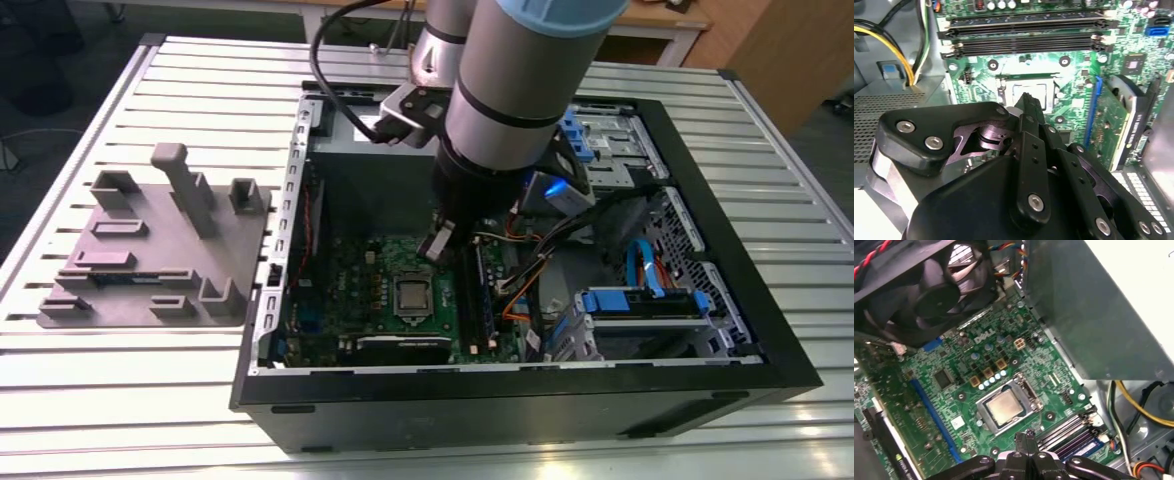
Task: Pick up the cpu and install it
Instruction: 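Close the cpu cover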
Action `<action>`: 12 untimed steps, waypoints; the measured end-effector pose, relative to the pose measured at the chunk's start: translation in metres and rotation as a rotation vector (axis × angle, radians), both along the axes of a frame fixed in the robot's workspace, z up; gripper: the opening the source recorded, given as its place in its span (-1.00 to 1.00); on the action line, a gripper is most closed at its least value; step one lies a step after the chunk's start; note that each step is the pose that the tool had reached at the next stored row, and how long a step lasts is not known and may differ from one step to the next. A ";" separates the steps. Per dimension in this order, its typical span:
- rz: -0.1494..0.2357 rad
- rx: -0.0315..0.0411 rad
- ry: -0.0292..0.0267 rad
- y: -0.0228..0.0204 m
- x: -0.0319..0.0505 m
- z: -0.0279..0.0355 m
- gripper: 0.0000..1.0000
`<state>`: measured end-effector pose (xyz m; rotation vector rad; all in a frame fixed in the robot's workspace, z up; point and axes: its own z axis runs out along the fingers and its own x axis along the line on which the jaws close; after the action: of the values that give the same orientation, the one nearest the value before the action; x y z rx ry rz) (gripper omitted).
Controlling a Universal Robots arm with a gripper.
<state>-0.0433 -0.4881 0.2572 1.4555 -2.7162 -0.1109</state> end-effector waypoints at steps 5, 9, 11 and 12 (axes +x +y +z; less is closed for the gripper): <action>0.001 -0.0001 0.0000 -0.0048 -0.0004 -0.0002 -0.80; 0.001 -0.0001 0.0000 -0.0048 -0.0003 -0.0003 -0.80; 0.001 -0.0001 0.0000 -0.0048 -0.0004 -0.0003 -0.80; 0.001 -0.0001 0.0000 -0.0048 -0.0004 -0.0003 -0.80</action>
<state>-0.0436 -0.4929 0.2569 1.4567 -2.7154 -0.1107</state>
